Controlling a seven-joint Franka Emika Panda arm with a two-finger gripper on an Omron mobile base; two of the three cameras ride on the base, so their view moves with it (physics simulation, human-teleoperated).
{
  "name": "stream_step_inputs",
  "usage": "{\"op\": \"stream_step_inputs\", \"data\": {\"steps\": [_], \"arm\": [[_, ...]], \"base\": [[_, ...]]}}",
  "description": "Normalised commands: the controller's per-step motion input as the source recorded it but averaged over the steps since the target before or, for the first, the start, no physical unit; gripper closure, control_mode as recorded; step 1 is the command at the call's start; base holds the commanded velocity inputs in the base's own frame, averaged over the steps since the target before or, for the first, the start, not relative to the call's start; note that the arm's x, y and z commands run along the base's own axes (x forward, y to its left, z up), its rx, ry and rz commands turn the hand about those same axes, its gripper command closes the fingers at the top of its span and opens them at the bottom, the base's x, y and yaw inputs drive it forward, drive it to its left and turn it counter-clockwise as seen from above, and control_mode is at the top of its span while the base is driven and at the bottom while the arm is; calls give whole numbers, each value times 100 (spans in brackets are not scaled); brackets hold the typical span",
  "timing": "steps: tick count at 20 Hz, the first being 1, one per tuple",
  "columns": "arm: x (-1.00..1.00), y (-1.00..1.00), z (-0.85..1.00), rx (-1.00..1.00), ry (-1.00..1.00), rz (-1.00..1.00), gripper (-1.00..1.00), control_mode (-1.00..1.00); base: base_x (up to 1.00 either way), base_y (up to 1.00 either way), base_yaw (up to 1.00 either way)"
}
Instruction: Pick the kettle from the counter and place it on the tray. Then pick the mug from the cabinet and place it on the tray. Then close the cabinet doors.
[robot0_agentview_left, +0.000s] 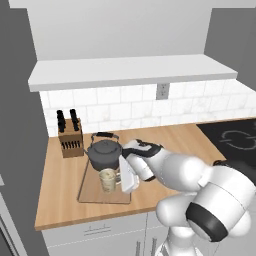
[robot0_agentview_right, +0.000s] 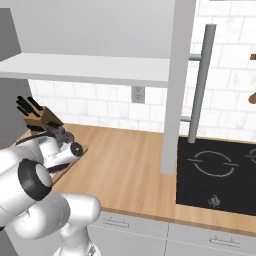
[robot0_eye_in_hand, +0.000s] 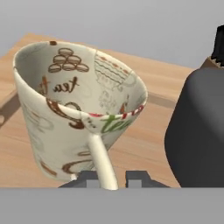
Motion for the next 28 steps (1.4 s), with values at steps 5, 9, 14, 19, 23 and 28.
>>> {"op": "stream_step_inputs", "data": {"steps": [5,9,14,19,23,28], "arm": [[-18,-21,1,0,0,0,-100,-100],[-9,-15,7,0,0,0,-100,-100],[-3,-14,13,0,0,0,-100,-100],[-34,-25,40,1,0,0,-100,-100],[-56,-26,54,5,0,0,-100,-100],[-59,-12,57,1,0,0,-100,-100]], "base": [[0,0,0],[0,0,0],[0,0,0],[0,0,0],[0,0,0],[0,0,0]]}}
